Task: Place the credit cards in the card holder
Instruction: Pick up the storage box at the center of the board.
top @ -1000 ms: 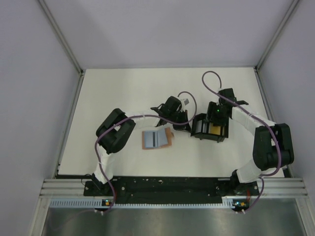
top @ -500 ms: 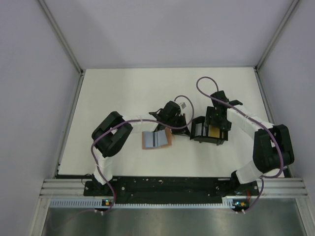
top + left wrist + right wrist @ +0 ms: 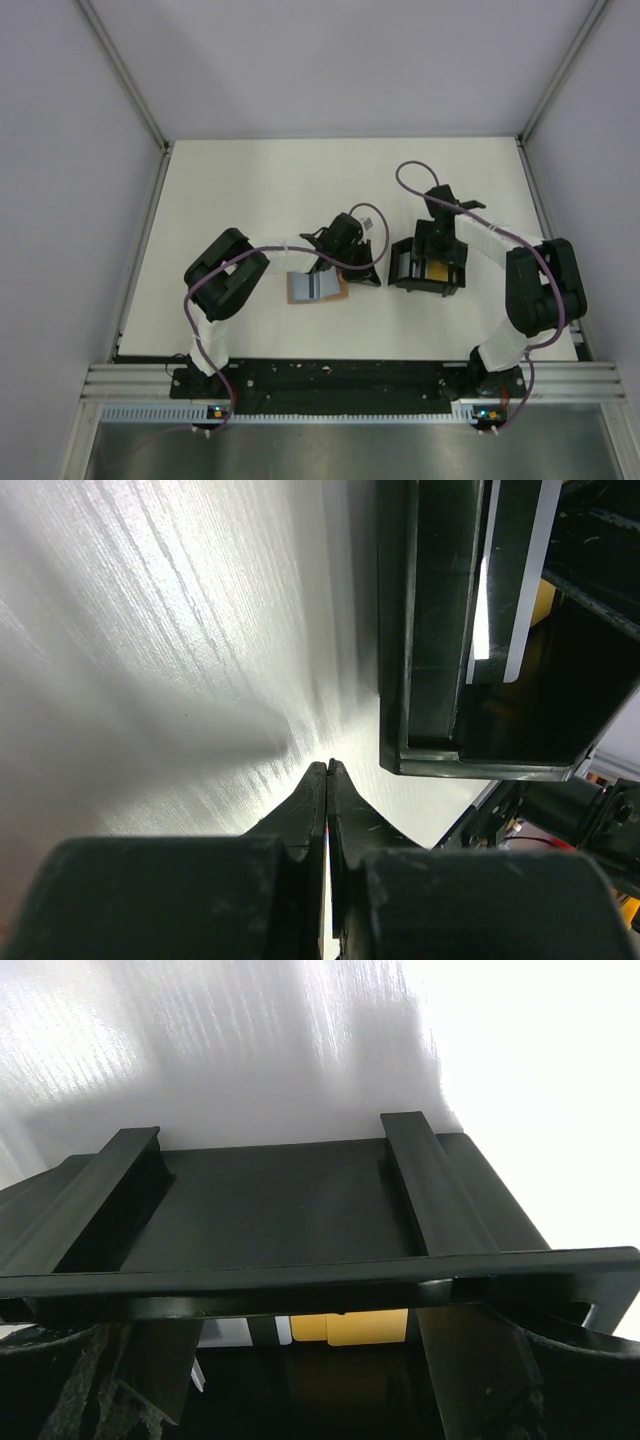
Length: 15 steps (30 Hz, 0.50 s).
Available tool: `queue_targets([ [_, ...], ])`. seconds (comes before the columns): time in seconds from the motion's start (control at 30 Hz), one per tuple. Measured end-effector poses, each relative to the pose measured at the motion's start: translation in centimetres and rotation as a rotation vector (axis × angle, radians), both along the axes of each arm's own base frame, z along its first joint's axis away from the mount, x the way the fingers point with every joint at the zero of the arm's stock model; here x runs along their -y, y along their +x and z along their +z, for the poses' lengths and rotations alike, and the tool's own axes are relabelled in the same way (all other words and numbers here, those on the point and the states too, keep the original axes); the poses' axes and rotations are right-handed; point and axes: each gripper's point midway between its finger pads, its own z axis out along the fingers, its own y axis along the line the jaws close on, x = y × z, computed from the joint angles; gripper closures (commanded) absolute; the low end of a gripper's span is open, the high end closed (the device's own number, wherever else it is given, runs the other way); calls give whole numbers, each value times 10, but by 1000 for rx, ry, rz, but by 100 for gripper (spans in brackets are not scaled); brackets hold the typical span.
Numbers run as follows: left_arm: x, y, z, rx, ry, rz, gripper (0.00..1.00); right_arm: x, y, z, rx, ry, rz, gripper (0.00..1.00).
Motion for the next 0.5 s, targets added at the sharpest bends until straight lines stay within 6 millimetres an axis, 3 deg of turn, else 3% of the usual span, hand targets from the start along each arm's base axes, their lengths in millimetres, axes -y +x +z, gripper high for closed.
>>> queue_targets([
  [0.2, 1, -2, 1, -3, -11, -16, 100, -5, 4, 4, 27, 32, 58, 33],
  [0.5, 0, -5, 1, -1, -8, -33, 100, -57, 28, 14, 130, 303, 127, 39],
])
